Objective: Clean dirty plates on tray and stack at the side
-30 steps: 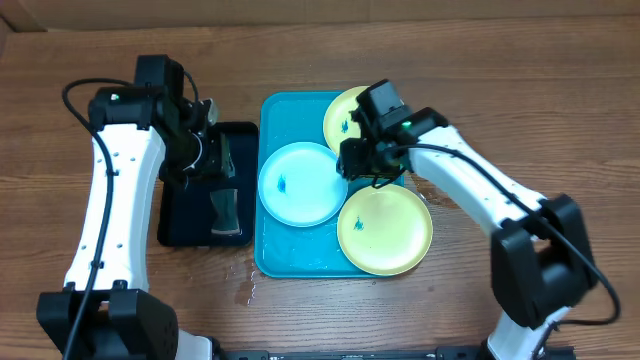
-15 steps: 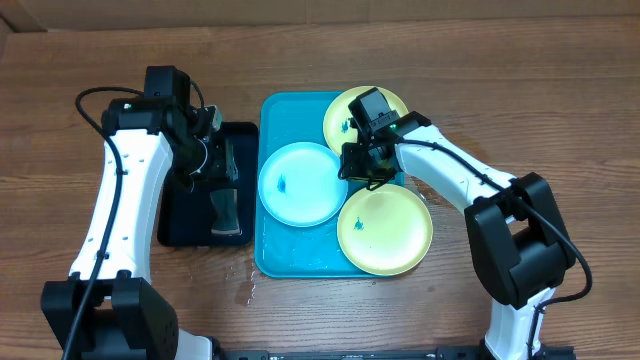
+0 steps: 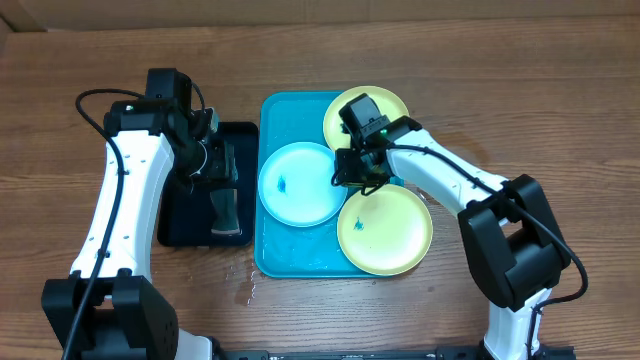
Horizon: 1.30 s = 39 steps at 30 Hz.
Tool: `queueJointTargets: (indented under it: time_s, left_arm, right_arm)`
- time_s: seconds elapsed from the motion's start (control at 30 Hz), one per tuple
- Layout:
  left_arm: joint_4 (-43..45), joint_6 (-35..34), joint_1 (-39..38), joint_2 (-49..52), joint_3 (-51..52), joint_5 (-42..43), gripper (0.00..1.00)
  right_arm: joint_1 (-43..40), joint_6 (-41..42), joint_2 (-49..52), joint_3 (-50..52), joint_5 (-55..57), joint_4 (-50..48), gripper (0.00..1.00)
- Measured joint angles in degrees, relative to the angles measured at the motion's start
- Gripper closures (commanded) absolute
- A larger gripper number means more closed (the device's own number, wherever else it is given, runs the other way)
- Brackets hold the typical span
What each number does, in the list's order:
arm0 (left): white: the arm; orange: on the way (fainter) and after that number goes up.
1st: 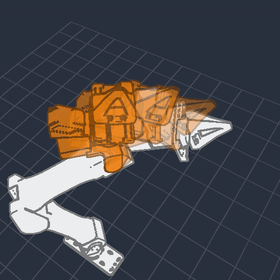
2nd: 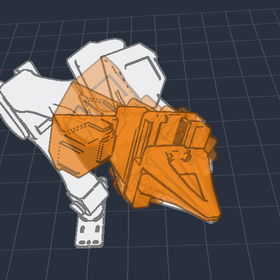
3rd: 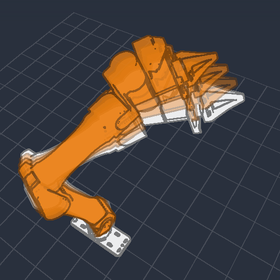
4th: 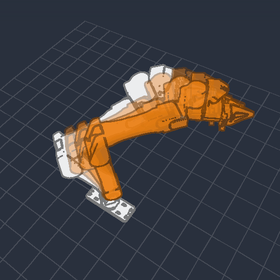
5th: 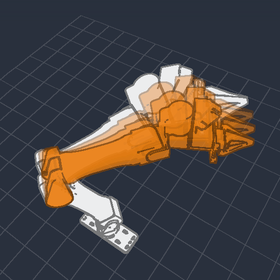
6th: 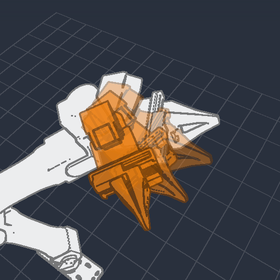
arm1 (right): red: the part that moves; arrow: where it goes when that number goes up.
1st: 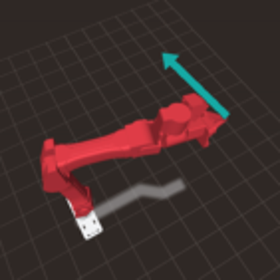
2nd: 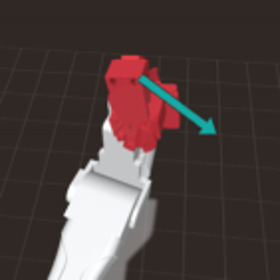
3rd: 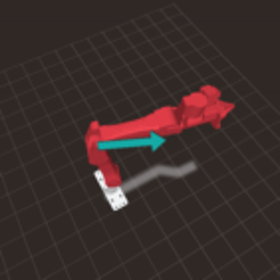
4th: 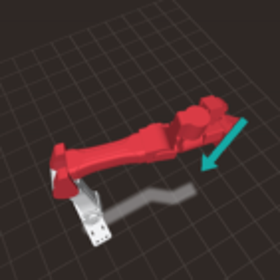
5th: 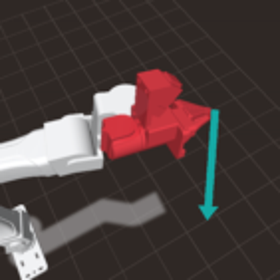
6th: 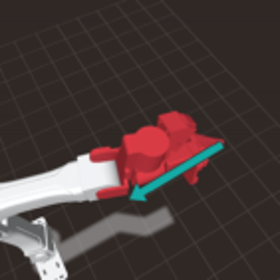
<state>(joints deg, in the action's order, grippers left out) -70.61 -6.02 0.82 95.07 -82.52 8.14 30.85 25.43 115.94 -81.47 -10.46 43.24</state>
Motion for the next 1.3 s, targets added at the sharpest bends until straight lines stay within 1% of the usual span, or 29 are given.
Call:
queueJointTargets:
  time_s: [0.33,0.37,0.43,0.47,0.67,1.0,1.13,1.3]
  left_arm:
    - [0.39,0.0,0.0,0.0,0.0,-0.07,0.36]
    - [0.39,0.0,0.0,0.0,0.0,-0.07,0.36]
    - [0.39,0.0,0.0,0.0,0.0,-0.07,0.36]
    - [0.39,0.0,0.0,0.0,0.0,-0.07,0.37]
    - [0.46,-0.33,0.0,0.0,0.0,-0.68,0.39]
    - [1.79,-5.57,0.0,0.0,1.44,-5.9,0.4]
    - [4.61,-6.54,0.0,0.0,3.98,-6.54,0.4]
    - [10.62,-7.41,0.0,0.0,9.62,-6.82,0.44]
  right_arm:
    - [0.02,0.07,0.07,0.0,0.96,0.04,0.84]
    - [0.02,0.04,0.11,0.0,0.98,0.04,0.87]
    - [0.04,-0.13,0.37,0.0,1.09,0.02,0.96]
    - [0.04,-0.07,0.57,0.0,1.07,0.04,0.96]
    - [0.02,0.22,0.81,0.0,1.27,0.04,0.96]
    - [0.04,0.22,0.81,0.0,1.27,0.04,0.96]
    - [0.04,0.24,0.81,0.0,1.29,0.0,0.96]
    - [0.02,0.22,0.81,0.0,1.27,0.04,0.96]
